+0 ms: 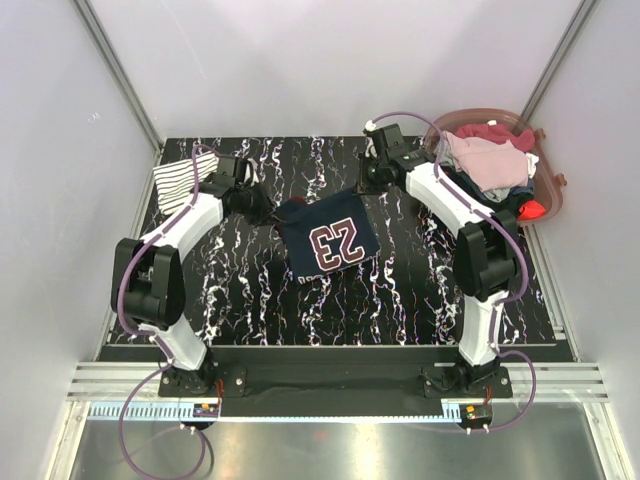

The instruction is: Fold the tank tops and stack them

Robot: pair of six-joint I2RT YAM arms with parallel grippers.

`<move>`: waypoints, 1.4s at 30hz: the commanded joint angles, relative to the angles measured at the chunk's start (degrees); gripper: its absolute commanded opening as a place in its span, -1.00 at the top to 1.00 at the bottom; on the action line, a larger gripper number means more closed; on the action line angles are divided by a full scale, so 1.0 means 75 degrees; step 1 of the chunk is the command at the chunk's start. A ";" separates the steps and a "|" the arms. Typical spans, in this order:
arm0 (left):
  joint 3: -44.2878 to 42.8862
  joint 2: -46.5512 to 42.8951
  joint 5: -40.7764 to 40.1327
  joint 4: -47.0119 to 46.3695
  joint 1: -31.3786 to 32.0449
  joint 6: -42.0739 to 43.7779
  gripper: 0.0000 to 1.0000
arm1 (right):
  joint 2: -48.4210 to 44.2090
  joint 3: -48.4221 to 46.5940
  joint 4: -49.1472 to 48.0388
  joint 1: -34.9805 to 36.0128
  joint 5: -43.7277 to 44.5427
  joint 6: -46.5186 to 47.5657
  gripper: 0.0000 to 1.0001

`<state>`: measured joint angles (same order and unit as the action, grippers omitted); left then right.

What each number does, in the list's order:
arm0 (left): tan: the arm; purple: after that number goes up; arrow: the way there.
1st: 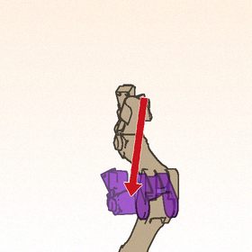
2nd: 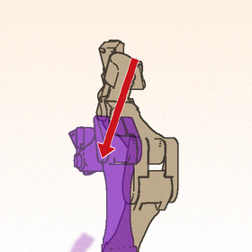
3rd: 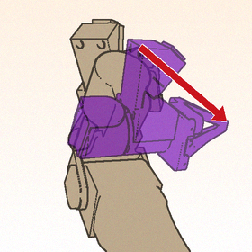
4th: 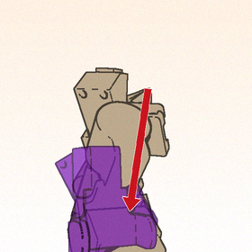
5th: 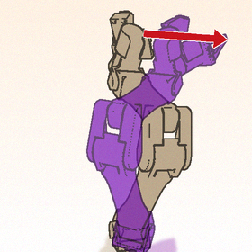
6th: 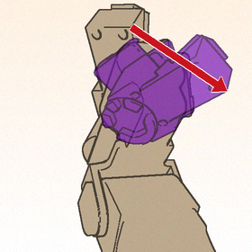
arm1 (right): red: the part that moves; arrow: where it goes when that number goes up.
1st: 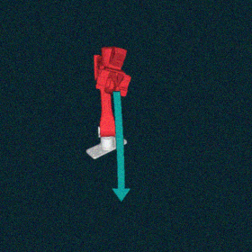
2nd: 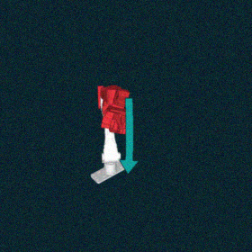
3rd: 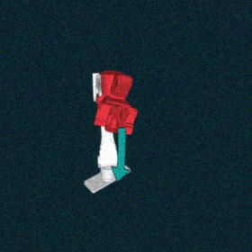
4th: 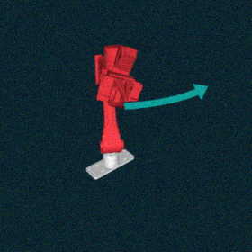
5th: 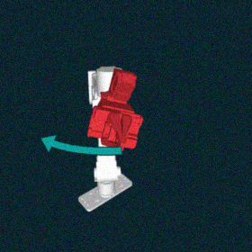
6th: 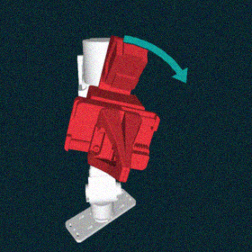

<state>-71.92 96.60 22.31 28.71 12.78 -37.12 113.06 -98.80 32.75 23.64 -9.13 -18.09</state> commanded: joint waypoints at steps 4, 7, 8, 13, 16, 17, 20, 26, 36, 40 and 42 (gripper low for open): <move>-0.0699 0.0468 -0.0009 -0.0534 -0.0145 -0.0066 1.00 | 0.0652 -0.0958 -0.0734 -0.0245 -0.0142 0.0290 1.00; -0.0922 0.0760 -0.0103 -0.0582 -0.0180 -0.0077 1.00 | 0.0980 -0.1251 -0.0793 -0.0281 -0.0131 0.0314 1.00; -0.1062 0.0831 -0.0138 -0.0570 -0.0192 -0.0066 1.00 | 0.1131 -0.1368 -0.0804 -0.0292 -0.0119 0.0302 1.00; -0.1379 0.1253 -0.0279 -0.0511 -0.0297 -0.0066 1.00 | 0.1531 -0.1779 -0.0863 -0.0304 -0.0178 0.0372 1.00; -0.1461 0.1394 -0.0255 -0.0582 -0.0367 -0.0066 1.00 | 0.1777 -0.2025 -0.0921 -0.0304 -0.0318 0.0361 1.00; -0.1485 0.1452 -0.0278 -0.0593 -0.0379 -0.0077 1.00 | 0.1882 -0.2107 -0.1015 -0.0304 -0.0388 0.0326 1.00; -0.1578 0.1546 -0.0349 -0.0652 -0.0449 -0.0089 1.00 | 0.2128 -0.2271 -0.1144 -0.0304 -0.0482 0.0267 0.99; -0.2081 0.2085 -0.0583 -0.0863 -0.0695 -0.0113 1.00 | 0.2678 -0.3019 -0.1426 -0.0304 -0.0307 0.0232 0.92; -0.2739 0.2602 -0.1040 -0.0968 -0.0778 -0.0008 -0.18 | 0.2716 -0.3198 -0.1589 -0.0316 -0.0272 0.0314 -0.17; -0.2283 0.2004 -0.1181 -0.1121 -0.0743 0.0145 -0.25 | 0.2130 -0.2566 -0.1602 -0.0316 -0.0377 0.0466 -0.21; -0.2084 0.1724 -0.1111 -0.1225 -0.0696 0.0180 -0.25 | 0.1861 -0.2144 -0.1427 -0.0316 -0.0330 0.0490 -0.19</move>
<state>-88.92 116.05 15.05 22.85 7.11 -37.26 133.62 -117.51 22.31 21.69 -11.57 -15.81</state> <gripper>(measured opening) 0.624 0.599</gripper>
